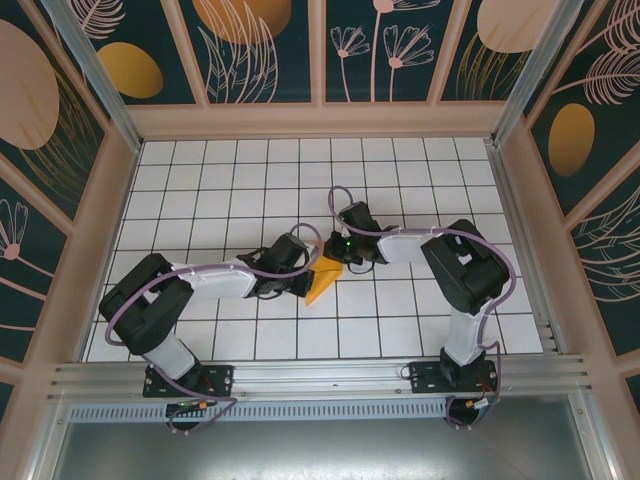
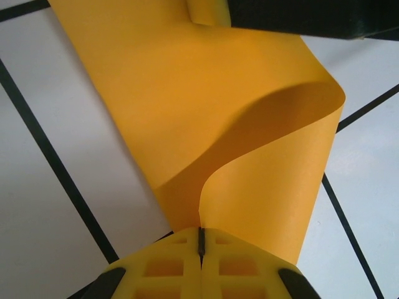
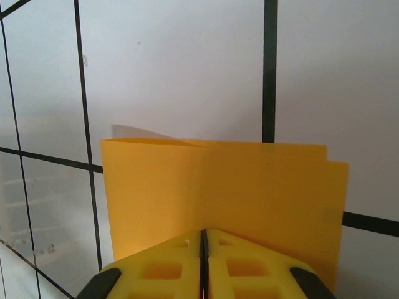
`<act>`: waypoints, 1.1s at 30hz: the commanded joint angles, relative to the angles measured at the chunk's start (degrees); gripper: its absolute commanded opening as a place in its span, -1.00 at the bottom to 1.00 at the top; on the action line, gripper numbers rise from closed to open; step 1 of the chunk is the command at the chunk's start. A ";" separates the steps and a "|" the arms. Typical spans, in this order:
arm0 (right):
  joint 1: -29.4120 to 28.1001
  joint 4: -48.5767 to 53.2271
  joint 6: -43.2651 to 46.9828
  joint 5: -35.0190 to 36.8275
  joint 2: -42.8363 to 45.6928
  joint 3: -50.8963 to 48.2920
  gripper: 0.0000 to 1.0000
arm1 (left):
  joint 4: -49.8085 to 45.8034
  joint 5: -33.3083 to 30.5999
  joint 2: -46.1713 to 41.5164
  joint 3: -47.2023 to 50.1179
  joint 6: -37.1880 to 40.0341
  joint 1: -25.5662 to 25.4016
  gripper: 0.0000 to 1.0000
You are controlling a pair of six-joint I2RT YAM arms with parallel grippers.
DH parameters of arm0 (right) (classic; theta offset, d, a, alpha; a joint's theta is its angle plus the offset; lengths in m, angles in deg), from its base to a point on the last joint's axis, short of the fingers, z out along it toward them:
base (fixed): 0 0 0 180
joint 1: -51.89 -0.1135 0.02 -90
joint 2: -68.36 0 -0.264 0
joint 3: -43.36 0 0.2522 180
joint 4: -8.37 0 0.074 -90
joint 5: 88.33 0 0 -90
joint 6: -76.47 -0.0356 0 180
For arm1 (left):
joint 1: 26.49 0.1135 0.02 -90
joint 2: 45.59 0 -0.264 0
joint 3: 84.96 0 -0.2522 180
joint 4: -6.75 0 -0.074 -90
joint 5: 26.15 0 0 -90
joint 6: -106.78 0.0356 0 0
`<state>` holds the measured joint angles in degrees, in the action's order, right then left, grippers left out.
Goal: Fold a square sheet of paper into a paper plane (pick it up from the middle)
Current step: Third fold the triangle at the center of the table.
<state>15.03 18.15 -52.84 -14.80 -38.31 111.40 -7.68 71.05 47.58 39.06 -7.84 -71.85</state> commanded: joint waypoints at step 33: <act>-1.48 4.76 -0.50 2.03 -2.32 -0.23 -0.79 | 1.11 -0.29 2.01 0.34 0.09 0.31 -1.00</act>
<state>14.70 18.12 -53.02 -14.21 -38.31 111.40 -6.46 70.68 48.23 39.95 -8.54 -71.85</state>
